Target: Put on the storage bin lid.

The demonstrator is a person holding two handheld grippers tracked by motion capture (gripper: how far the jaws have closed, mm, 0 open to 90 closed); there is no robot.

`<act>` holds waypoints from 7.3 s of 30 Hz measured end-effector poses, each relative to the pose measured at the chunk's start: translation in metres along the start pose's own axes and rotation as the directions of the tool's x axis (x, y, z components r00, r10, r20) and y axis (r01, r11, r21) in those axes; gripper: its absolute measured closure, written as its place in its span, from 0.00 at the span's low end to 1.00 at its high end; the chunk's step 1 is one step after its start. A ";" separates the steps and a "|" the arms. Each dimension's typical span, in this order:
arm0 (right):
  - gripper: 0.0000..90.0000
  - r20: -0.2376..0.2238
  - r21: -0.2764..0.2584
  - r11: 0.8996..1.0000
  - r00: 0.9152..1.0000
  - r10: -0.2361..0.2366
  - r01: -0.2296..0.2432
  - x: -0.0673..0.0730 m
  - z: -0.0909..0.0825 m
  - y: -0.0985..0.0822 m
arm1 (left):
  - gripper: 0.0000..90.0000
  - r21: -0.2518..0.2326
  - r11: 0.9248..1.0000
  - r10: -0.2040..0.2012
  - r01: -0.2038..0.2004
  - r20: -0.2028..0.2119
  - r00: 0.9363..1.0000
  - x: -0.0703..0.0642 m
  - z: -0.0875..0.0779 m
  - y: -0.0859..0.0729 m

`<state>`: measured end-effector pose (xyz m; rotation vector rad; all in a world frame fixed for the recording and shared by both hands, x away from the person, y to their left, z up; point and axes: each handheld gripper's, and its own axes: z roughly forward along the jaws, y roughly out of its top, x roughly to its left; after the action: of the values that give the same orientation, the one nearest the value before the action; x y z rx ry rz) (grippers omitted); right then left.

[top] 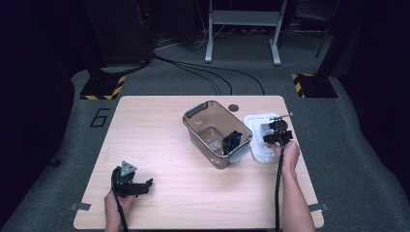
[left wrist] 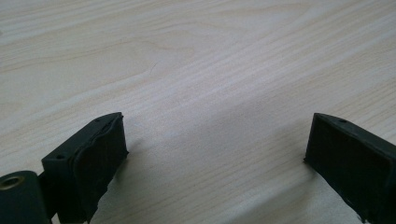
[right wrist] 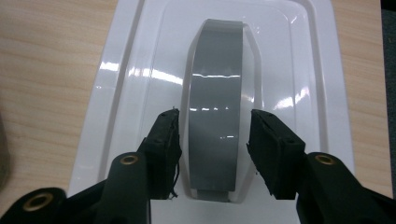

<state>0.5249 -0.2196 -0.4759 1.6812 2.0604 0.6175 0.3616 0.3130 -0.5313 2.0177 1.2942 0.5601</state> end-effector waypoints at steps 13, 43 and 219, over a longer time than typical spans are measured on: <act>0.74 0.023 -0.012 1.000 1.000 0.005 -0.005 0.003 0.003 -0.002 | 0.06 0.000 1.000 0.000 0.000 0.000 1.000 0.000 0.000 0.000; 0.74 -0.001 -0.059 0.998 0.999 -0.034 0.034 -0.009 -0.049 -0.002 | 0.06 0.000 1.000 0.001 -0.001 0.000 1.000 0.000 0.000 0.000; 0.05 -0.168 -0.229 0.918 0.916 -0.364 0.323 0.127 -0.160 -0.029 | 0.06 -0.001 1.000 0.000 0.000 0.000 1.000 0.000 0.000 0.000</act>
<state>0.3869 -0.1126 -0.3658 1.1432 2.2813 0.8712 0.3617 0.3129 -0.5313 2.0170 1.2939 0.5601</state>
